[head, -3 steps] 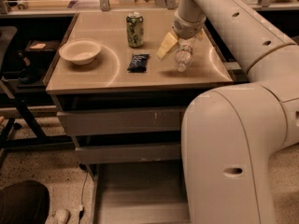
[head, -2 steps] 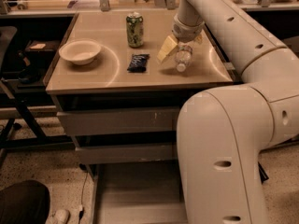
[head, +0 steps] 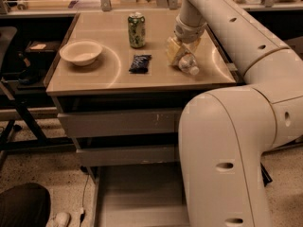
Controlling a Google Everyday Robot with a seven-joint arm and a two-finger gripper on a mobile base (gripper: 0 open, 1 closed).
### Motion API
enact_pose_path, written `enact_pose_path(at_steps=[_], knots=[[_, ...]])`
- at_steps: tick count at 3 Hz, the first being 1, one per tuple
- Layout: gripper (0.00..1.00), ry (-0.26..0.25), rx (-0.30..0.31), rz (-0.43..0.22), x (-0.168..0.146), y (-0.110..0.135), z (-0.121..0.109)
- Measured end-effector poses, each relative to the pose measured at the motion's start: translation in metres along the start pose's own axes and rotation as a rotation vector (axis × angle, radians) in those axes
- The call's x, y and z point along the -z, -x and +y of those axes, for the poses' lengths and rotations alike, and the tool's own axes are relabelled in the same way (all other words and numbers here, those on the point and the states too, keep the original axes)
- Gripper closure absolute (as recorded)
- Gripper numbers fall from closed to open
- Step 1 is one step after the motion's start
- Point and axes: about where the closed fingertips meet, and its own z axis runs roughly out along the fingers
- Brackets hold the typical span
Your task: Place water bottle into bottom drawer
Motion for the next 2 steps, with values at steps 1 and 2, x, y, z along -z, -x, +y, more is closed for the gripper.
enact_pose_path(at_steps=[1, 2], knots=[[0.62, 0.0, 0.0, 0.0, 0.0, 0.0, 0.0], [0.86, 0.0, 0.0, 0.0, 0.0, 0.0, 0.0]])
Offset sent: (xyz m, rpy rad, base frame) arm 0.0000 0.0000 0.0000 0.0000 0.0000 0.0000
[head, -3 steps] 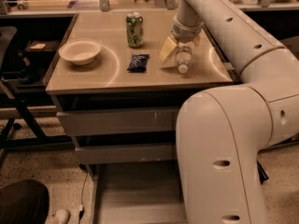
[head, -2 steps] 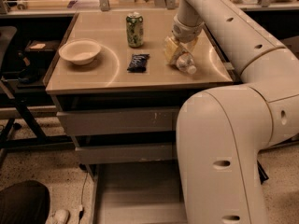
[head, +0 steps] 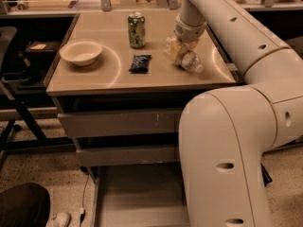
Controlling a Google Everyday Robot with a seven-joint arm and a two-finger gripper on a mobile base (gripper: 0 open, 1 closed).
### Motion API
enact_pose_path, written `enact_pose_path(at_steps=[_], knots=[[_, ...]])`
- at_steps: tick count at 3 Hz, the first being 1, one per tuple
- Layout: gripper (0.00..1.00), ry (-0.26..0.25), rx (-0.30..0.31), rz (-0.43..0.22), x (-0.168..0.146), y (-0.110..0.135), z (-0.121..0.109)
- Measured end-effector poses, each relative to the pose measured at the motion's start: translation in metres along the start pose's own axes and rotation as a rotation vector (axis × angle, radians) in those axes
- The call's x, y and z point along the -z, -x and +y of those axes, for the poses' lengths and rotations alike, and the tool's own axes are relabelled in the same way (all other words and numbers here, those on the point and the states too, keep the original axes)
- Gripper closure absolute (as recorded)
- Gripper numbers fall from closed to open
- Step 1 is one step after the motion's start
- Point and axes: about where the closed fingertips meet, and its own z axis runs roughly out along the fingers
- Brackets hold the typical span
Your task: Place water bottle into bottom drawer
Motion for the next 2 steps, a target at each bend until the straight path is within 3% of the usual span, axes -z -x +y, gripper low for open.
enact_pose_path(at_steps=[1, 2], knots=[[1.0, 0.023, 0.022, -0.034, 0.019, -0.009, 0.004], [1.0, 0.058, 0.009, -0.068, 0.043, -0.034, 0.012]])
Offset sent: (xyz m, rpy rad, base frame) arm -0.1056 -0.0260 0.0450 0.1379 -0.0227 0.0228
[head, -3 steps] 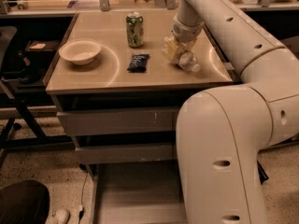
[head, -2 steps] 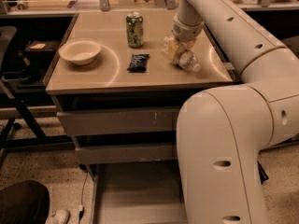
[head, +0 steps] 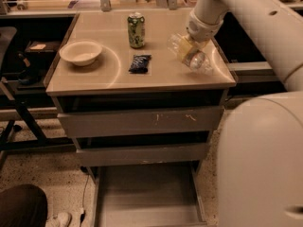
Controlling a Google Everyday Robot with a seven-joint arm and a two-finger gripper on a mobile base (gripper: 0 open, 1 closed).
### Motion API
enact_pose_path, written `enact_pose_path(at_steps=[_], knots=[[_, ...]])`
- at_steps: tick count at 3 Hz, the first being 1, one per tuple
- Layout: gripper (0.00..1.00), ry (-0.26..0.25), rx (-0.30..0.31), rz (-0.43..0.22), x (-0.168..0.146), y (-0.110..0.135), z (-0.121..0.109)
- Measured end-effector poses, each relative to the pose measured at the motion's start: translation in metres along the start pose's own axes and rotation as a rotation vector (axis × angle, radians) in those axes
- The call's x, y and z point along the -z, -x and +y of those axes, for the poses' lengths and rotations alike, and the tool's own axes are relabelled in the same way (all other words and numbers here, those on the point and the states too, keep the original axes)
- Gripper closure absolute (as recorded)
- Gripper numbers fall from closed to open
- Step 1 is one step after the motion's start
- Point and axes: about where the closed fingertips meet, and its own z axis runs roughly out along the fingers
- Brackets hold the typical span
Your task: Place water bottle into bottom drawer
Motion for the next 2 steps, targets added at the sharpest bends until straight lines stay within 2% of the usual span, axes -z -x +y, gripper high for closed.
enact_pose_path(at_steps=[1, 2], knots=[[1.0, 0.099, -0.017, -0.048, 0.013, -0.0369, 0.0158], [1.0, 0.099, -0.016, -0.048, 0.0129, -0.0367, 0.0159]])
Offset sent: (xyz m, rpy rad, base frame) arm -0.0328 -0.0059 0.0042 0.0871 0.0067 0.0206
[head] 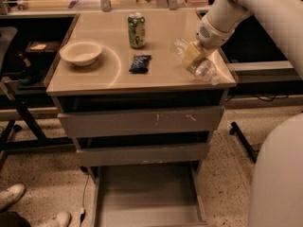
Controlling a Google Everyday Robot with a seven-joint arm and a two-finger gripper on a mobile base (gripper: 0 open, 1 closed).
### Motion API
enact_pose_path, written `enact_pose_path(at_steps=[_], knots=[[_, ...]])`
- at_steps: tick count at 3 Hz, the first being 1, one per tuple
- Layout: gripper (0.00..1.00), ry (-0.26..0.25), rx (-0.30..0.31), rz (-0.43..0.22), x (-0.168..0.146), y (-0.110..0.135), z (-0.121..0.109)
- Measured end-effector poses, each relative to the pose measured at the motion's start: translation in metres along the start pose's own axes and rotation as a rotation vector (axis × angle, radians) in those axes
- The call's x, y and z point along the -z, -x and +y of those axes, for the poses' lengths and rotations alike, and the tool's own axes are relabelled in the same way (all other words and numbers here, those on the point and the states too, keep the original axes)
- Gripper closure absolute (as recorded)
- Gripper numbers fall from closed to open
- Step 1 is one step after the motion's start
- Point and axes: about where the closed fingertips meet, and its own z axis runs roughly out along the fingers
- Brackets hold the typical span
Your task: Place water bottle into bottom drawer
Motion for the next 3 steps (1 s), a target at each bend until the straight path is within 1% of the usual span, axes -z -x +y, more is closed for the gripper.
enact_pose_path(at_steps=[1, 2, 3], knots=[[1.0, -0.005, -0.001, 0.012, 0.007, -0.014, 0.018], [1.0, -0.017, -0.052, -0.018, 0.039, -0.044, 0.058], [1.0, 0.012, -0.08, 0.044, 0.036, -0.09, 0.099]])
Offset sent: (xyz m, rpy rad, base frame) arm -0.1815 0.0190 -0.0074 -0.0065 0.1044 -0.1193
